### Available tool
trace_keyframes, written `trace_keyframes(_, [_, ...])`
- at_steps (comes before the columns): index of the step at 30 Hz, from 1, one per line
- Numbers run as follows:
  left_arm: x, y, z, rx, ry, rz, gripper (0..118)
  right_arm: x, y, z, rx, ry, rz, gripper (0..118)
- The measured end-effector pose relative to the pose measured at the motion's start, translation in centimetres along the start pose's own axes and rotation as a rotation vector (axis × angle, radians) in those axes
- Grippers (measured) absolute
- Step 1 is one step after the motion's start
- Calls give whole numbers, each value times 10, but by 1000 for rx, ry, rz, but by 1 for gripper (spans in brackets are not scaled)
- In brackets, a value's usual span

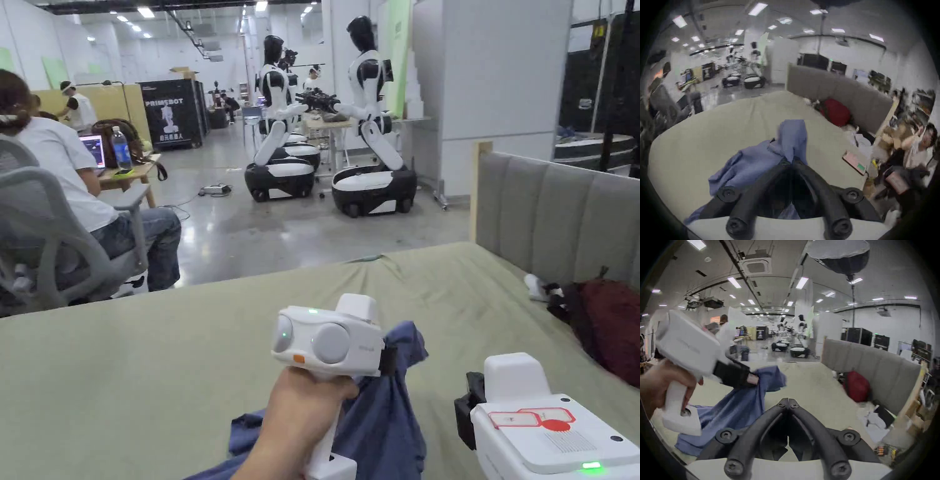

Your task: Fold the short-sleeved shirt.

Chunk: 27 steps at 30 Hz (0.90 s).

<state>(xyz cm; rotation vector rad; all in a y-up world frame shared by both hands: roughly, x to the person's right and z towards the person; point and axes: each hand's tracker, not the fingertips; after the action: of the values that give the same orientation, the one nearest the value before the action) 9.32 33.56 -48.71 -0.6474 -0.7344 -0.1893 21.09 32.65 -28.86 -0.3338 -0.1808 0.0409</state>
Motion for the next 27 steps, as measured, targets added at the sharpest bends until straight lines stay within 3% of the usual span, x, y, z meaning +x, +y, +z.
trace_keyframes(5, [47,-54,-95,-231,8,-41,0,53,-24,-8,-31,-52,-44,0])
trace_keyframes(9, [50,-77,-134,-252,36,-53,0,73,-35,-15,-52,-67,-59,0])
trace_keyframes(10, [51,-78,-133,-235,40,-60,11,74,-36,-17,-54,-65,-57,0])
trace_keyframes(11, [47,-77,-130,-193,30,-69,36,73,-37,-17,-58,-62,-52,0])
trace_keyframes(13, [39,-74,-112,-121,27,-73,108,70,-36,-17,-55,-42,-50,0])
trace_keyframes(14, [33,-75,-92,-71,50,-74,114,64,-33,-16,-46,-20,-49,0])
trace_keyframes(17, [6,-89,-23,85,83,-29,90,42,-30,-12,-30,47,-28,0])
trace_keyframes(18, [-3,-97,2,130,110,-4,87,33,-29,-12,-23,76,-21,0])
trace_keyframes(22, [-44,-149,114,307,316,92,87,-9,-31,-11,-9,155,-27,0])
trace_keyframes(25, [-66,-196,181,329,473,175,84,-41,-31,-12,-17,201,-17,0])
trace_keyframes(26, [-72,-211,201,346,519,201,75,-50,-30,-14,-17,218,-12,0])
trace_keyframes(27, [-76,-222,214,357,573,223,57,-59,-29,-13,-18,231,-6,0])
